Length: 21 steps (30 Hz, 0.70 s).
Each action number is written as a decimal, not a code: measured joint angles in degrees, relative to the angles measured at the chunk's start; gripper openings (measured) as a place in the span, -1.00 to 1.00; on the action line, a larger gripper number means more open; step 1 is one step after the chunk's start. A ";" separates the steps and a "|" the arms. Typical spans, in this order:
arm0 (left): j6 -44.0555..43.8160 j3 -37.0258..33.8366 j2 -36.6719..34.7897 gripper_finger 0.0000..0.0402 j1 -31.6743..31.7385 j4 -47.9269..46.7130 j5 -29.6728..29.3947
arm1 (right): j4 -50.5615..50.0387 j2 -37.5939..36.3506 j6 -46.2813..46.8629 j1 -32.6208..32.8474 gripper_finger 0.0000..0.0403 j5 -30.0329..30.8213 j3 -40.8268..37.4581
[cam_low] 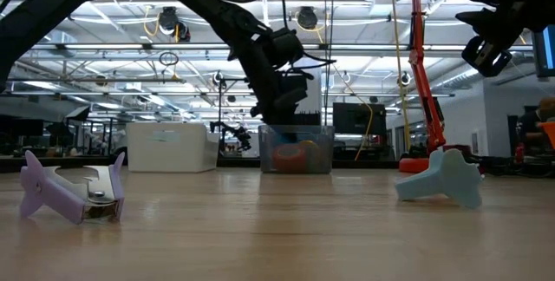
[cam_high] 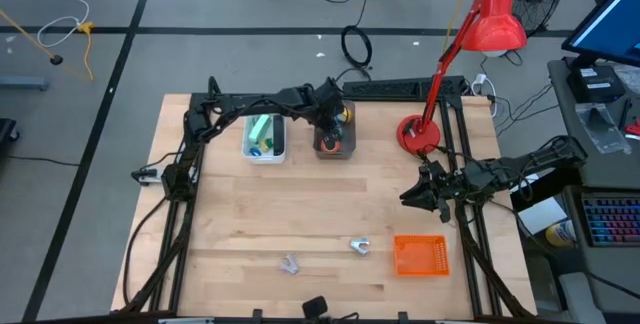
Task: Pick and place Stapler, Stapler remover, tape
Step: Put the blue tape into the black bin, then put the gray staple remover into the orange bin
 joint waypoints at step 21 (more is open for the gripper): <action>-7.70 0.00 -20.01 0.03 -2.76 -1.94 -0.96 | 0.62 0.00 -1.82 0.00 -0.56 0.00 -0.02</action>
